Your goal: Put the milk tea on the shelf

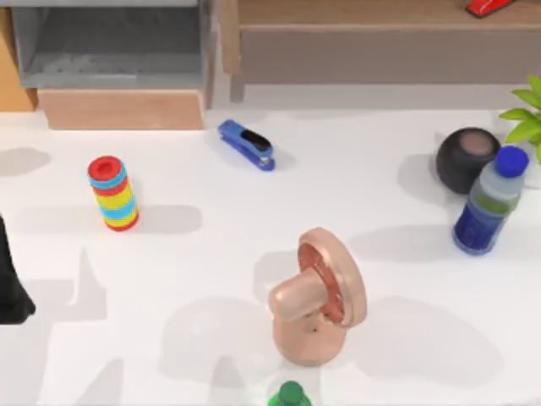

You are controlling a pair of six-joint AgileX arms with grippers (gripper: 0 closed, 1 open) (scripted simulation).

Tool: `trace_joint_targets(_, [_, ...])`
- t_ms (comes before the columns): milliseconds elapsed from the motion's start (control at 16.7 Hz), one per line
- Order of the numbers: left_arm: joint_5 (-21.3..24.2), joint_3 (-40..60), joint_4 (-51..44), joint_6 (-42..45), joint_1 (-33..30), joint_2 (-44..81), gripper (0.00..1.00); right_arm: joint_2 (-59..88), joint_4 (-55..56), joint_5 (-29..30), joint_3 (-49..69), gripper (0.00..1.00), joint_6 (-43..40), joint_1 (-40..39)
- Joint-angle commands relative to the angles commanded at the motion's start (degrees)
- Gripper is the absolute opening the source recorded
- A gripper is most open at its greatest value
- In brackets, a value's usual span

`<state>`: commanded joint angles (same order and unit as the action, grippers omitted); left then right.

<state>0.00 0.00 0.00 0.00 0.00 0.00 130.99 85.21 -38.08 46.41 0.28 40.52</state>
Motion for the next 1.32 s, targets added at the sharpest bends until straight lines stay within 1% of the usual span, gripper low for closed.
trace_joint_targets(1080, [0.0, 0.0, 0.0, 0.0, 0.0, 0.0, 1.00, -2.2, -1.9, -0.1, -0.3, 0.00, 0.2, 0.1])
trace_joint_targets(1200, [0.0, 0.0, 0.0, 0.0, 0.0, 0.0, 1.00, -3.6, -2.2, 1.3, 0.8, 0.00, 0.0, -0.1])
trace_joint_targets(1320, [0.0, 0.0, 0.0, 0.0, 0.0, 0.0, 1.00, -6.2, -4.2, 4.5, 1.7, 0.00, -0.5, -0.8])
